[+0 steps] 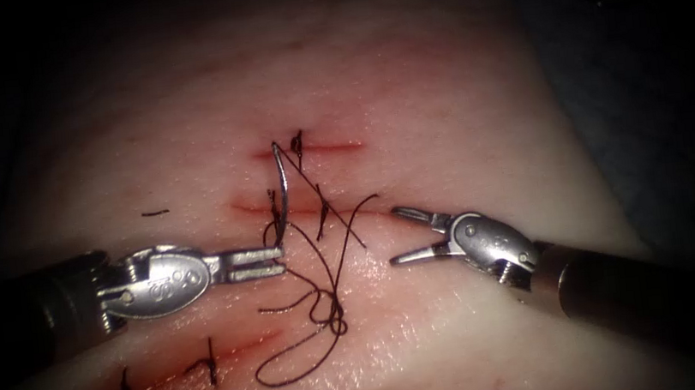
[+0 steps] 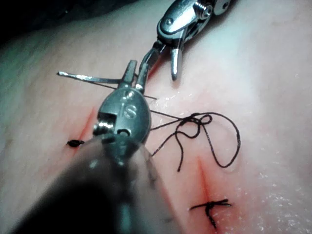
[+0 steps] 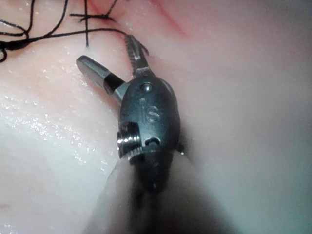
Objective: Wound Closure
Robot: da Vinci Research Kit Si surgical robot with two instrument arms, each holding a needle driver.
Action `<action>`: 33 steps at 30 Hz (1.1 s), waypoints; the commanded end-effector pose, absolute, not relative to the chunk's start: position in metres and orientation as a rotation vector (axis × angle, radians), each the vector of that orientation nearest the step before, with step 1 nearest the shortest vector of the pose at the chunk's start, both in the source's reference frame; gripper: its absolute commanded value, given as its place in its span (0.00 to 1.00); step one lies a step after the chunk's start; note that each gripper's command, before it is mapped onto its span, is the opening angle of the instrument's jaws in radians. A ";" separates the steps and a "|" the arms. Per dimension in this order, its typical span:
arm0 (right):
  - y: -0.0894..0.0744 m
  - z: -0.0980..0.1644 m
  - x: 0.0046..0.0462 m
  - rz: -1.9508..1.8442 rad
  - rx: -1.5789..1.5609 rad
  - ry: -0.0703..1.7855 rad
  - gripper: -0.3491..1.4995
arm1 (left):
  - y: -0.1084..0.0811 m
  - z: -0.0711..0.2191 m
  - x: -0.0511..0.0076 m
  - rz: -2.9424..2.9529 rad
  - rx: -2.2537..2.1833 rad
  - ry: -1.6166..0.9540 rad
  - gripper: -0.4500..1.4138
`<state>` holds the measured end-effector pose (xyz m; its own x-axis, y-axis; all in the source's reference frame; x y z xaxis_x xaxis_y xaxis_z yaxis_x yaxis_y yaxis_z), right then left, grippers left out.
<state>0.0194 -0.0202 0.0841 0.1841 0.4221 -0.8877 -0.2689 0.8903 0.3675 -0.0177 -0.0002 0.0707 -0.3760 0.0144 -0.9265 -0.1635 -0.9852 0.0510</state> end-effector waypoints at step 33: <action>-0.019 0.085 0.0247 0.499 0.259 1.179 0.62 | -0.002 0.067 -0.0175 2.492 -1.727 0.446 0.00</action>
